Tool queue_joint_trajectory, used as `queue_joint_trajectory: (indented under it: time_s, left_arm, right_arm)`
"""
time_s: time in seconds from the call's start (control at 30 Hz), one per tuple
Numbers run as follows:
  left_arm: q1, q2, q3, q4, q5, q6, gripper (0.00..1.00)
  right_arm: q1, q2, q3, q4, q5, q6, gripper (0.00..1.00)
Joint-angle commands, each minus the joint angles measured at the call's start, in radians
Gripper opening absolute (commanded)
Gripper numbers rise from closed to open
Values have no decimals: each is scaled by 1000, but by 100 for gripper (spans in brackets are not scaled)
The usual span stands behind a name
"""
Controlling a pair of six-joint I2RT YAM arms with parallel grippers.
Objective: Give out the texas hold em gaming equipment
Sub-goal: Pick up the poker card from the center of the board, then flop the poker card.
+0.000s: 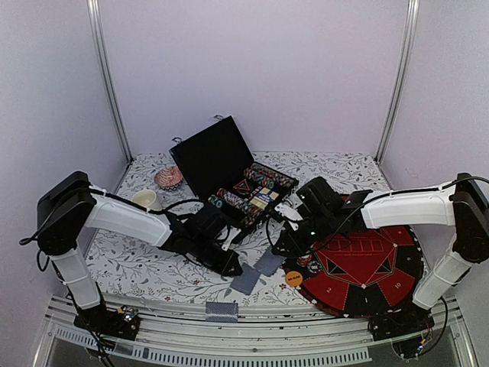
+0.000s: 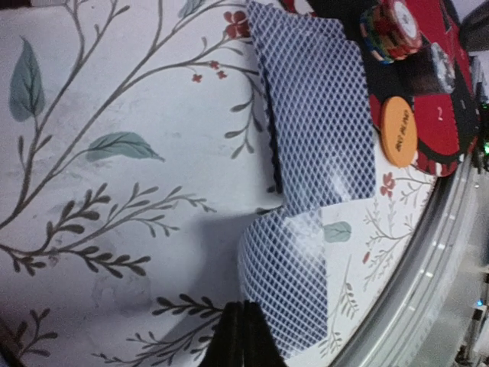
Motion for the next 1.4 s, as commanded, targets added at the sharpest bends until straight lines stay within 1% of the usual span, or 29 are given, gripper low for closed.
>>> queue_joint_trajectory:
  time_s: [0.0,0.17,0.3,0.43,0.5,0.57,0.7,0.77,0.83,0.9,0.97,1.07,1.13,1.23,1.3,1.33,1.37]
  left_arm:
    - [-5,10,35,-44,-13,18,0]
    - [10,-52,21,-105,-26,55,0]
    - [17,-119,45,-205,-86,147,0]
    - [26,-217,93,-248,-161,241,0]
    - [32,-267,111,-240,-186,268,0]
    - [40,-320,115,-201,-193,281,0]
    - [43,-424,75,-38,-165,288,0]
    - [43,-485,36,55,-171,269,0]
    - [43,-530,-13,157,-175,243,0]
    - [42,-561,-42,220,-178,231,0]
    - [42,-575,-56,243,-172,232,0]
    - [40,-567,-51,239,-165,245,0]
    - [40,-566,-49,241,-157,255,0]
    - [37,-581,-50,237,-164,309,0]
    - [29,-606,-66,244,-192,399,0]
    - [19,-621,-77,246,-213,469,0]
    - [6,-636,-84,253,-238,545,0]
  right_arm:
    - [-7,2,18,4,7,0,34]
    - [-10,-4,27,1,-1,-2,34]
    - [-18,-6,47,-7,-24,-3,34]
    - [-37,-40,70,-4,-99,-3,34]
    - [-48,-70,79,13,-162,-3,36]
    - [-52,-99,81,64,-225,5,41]
    - [-52,-134,80,202,-333,52,49]
    - [-52,-141,74,279,-351,98,58]
    - [-52,-140,58,358,-351,144,63]
    - [-51,-132,50,432,-344,189,66]
    - [-51,-117,52,465,-345,225,68]
    - [-52,-102,71,478,-359,231,68]
    - [-52,-102,83,474,-376,219,67]
    - [-62,-133,95,436,-404,166,66]
    - [-106,-163,93,412,-483,138,69]
    - [-139,-174,98,386,-553,134,69]
    - [-168,-181,109,340,-583,131,69]
